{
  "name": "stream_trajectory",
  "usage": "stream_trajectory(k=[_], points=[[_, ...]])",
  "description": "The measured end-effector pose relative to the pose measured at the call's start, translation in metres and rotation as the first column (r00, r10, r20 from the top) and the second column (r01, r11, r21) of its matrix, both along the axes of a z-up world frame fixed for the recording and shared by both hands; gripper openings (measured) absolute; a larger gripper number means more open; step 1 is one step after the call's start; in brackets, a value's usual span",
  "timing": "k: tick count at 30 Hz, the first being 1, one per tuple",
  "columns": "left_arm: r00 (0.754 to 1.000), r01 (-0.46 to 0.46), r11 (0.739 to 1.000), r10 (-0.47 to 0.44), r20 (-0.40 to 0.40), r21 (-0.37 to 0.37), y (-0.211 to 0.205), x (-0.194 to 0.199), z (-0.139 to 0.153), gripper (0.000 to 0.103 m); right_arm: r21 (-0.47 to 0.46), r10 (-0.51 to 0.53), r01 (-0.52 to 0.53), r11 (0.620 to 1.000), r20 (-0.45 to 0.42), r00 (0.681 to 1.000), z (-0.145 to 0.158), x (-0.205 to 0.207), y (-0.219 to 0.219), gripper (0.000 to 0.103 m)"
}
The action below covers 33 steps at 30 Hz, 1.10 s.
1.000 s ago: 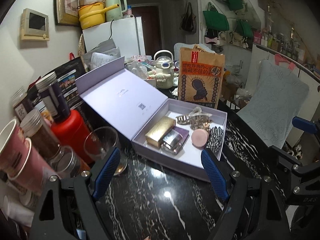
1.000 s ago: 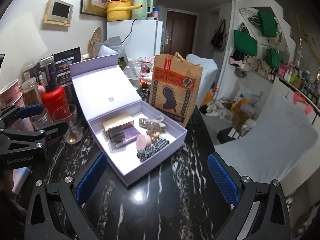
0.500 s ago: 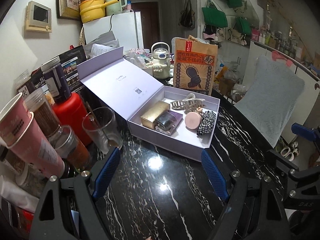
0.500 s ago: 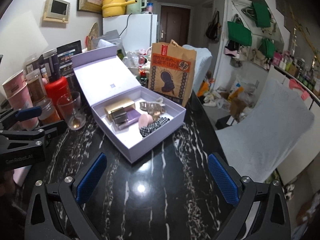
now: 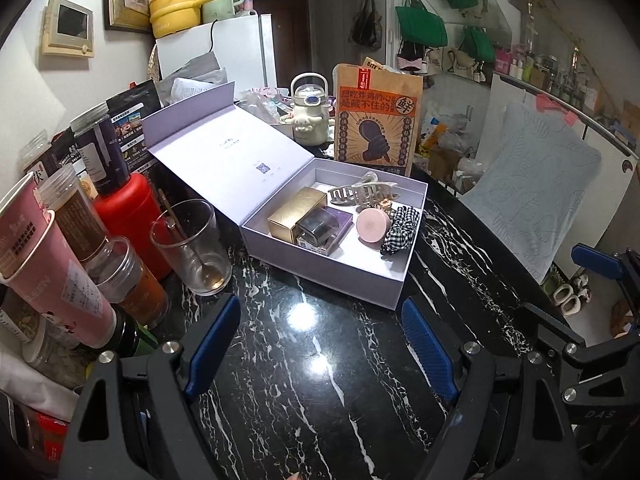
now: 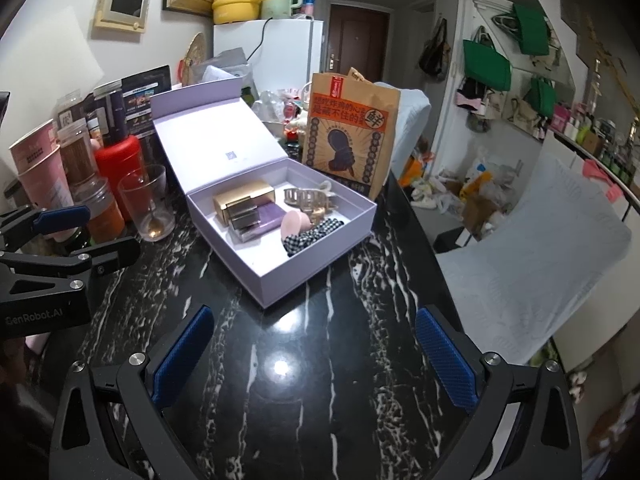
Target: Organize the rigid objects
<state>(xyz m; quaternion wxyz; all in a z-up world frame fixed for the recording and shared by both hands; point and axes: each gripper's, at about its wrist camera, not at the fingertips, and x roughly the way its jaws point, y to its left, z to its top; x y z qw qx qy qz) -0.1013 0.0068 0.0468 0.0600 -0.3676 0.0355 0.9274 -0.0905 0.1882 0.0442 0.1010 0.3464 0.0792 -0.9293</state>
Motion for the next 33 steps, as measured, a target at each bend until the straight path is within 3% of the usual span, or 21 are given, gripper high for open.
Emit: stream_trajectory(k=[33], points=[[1.000, 0.005, 1.000, -0.005, 0.017, 0.010, -0.0005, -0.0031, -0.0015, 0.083, 0.005, -0.022, 0.022, 1.000, -0.002, 1.000, 0.0036, -0.0006, 0.0027, 0.102]])
